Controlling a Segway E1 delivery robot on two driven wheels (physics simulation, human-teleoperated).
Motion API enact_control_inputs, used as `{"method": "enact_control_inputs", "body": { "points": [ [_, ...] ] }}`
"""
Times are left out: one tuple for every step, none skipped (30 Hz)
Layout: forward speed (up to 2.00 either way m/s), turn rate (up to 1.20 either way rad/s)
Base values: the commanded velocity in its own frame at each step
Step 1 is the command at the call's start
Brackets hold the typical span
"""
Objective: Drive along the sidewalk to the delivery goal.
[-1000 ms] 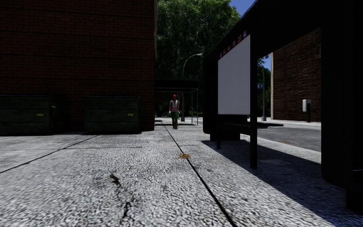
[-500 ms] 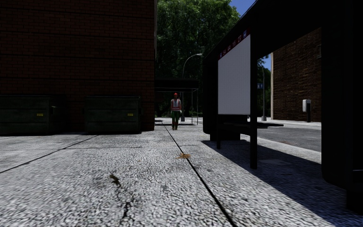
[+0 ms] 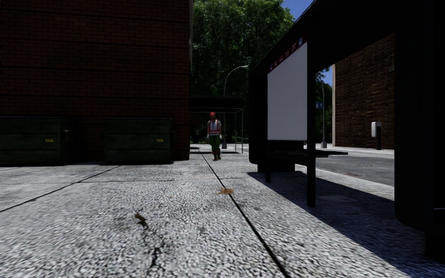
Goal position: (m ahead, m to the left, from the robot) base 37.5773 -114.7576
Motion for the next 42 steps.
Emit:
{"method": "enact_control_inputs", "body": {
  "points": [
    [0.28, 0.4],
    [0.28, 0.4],
    [0.7, 0.51],
    [0.93, 0.57],
    [1.12, 0.64],
    [1.12, 0.64],
    [1.19, 0.66],
    [1.2, 0.67],
    [1.21, 0.68],
    [1.21, 0.68],
    [1.21, 0.68],
    [1.19, 0.65],
    [1.19, 0.65],
    [1.03, 0.0],
    [0.75, 0.0],
    [0.39, 0.0],
    [0.39, 0.0],
    [0.2, 0.0],
    [0.1, 0.0],
    [0.04, 0.0],
    [0.04, 0.0],
    [0.0, 0.0],
    [0.0, 0.0],
    [0.0, 0.0],
    [0.0, 0.0],
    [0.0, 0.0],
    [0.0, 0.0],
    [0.0, 0.0],
    [0.0, 0.0],
    [0.03, 0.0],
    [0.47, -0.03],
    [0.47, -0.03],
    [0.81, -0.07],
    [1.07, -0.08],
    [1.07, -0.08],
    [1.23, -0.09],
    [1.27, -0.09],
    [1.27, 0.0],
    [1.27, 0.0],
    [1.28, 0.0],
    [1.28, 0.0],
    [1.28, 0.0]
  ]
}}
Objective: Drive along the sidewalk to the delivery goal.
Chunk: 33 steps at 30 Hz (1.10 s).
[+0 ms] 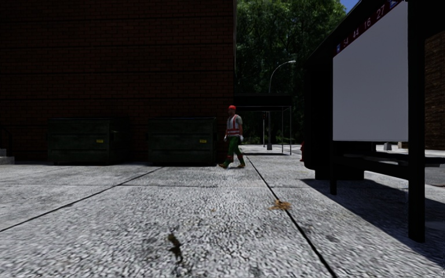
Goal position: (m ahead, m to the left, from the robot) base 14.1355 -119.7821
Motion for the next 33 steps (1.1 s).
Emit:
{"method": "enact_control_inputs", "body": {
  "points": [
    [1.28, 0.0],
    [1.28, 0.0],
    [1.28, -0.01],
    [1.28, -0.14],
    [1.28, -0.14],
    [1.28, -0.19],
    [1.28, -0.23],
    [1.29, -0.26],
    [1.29, -0.26],
    [1.57, -0.29],
    [2.0, -0.32],
    [2.0, -0.32],
    [2.0, -0.33],
    [2.0, -0.33],
    [2.0, -0.37],
    [2.0, -0.37],
    [2.0, -0.39],
    [2.0, -0.4],
    [2.0, -0.41],
    [2.0, -0.41],
    [2.0, -0.41],
    [2.0, -0.41],
    [2.0, -0.41],
    [2.0, -0.41],
    [2.0, -0.41],
    [2.0, -0.41],
    [2.0, -0.41],
    [2.0, -0.41],
    [2.0, -0.41],
    [2.0, -0.41],
    [2.0, -0.32],
    [2.0, 0.0],
    [2.0, 0.0]
  ]
}}
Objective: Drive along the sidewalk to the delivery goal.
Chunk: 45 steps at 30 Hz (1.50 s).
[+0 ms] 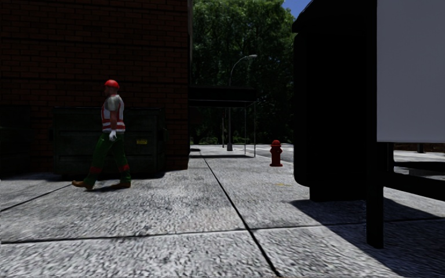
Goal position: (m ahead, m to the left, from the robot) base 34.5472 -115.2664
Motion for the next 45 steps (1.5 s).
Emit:
{"method": "enact_control_inputs", "body": {
  "points": [
    [2.0, 0.0],
    [2.0, 0.0],
    [2.0, 0.0],
    [2.0, 0.0],
    [2.0, 0.0],
    [2.0, 0.0],
    [2.0, 0.0],
    [2.0, 0.0],
    [2.0, 0.0],
    [2.0, 0.0],
    [2.0, 0.0],
    [2.0, 0.0],
    [2.0, 0.0],
    [2.0, 0.0],
    [2.0, 0.0],
    [2.0, 0.0],
    [2.0, 0.0],
    [2.0, 0.0],
    [2.0, 0.0],
    [2.0, 0.0],
    [2.0, 0.0],
    [2.0, 0.0],
    [2.0, 0.0],
    [2.0, 0.0],
    [2.0, 0.0],
    [2.0, 0.0],
    [2.0, 0.0],
    [2.0, 0.0],
    [2.0, 0.0],
    [2.0, 0.0],
    [2.0, 0.0],
    [2.0, 0.0],
    [2.0, 0.0],
    [2.0, 0.0],
    [2.0, 0.0],
    [2.0, 0.0],
    [2.0, 0.0],
    [2.0, 0.0],
    [2.0, 0.0],
    [2.0, 0.0],
    [2.0, 0.0],
    [2.0, 0.0],
    [2.0, 0.0],
    [2.0, 0.0],
    [2.0, 0.0]
  ]
}}
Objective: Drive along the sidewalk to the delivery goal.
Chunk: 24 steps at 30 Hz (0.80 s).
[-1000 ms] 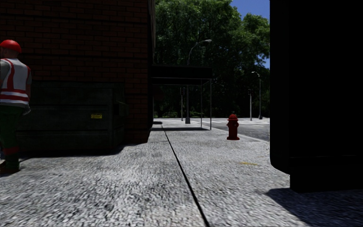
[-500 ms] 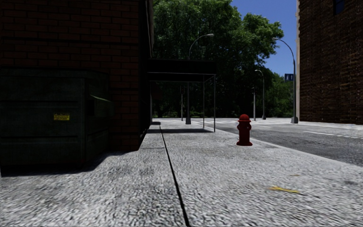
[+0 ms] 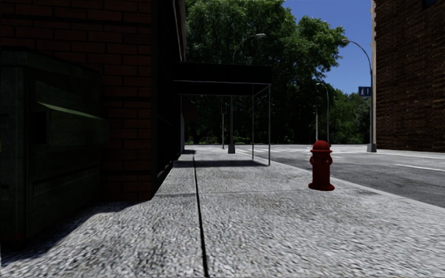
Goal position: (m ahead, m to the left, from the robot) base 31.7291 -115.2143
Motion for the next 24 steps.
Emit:
{"method": "enact_control_inputs", "body": {
  "points": [
    [2.0, 0.0],
    [2.0, 0.0],
    [2.0, 0.0],
    [2.0, 0.0],
    [2.0, 0.0],
    [2.0, 0.0],
    [2.0, 0.0],
    [2.0, 0.0],
    [2.0, 0.0],
    [2.0, 0.0],
    [2.0, 0.0],
    [2.0, 0.0],
    [2.0, 0.0],
    [2.0, 0.0],
    [2.0, 0.0],
    [2.0, 0.0],
    [2.0, 0.0],
    [2.0, 0.0],
    [2.0, 0.1],
    [2.0, 0.18],
    [2.0, 0.18],
    [2.0, 0.24],
    [2.0, 0.27],
    [2.0, 0.27]
  ]
}}
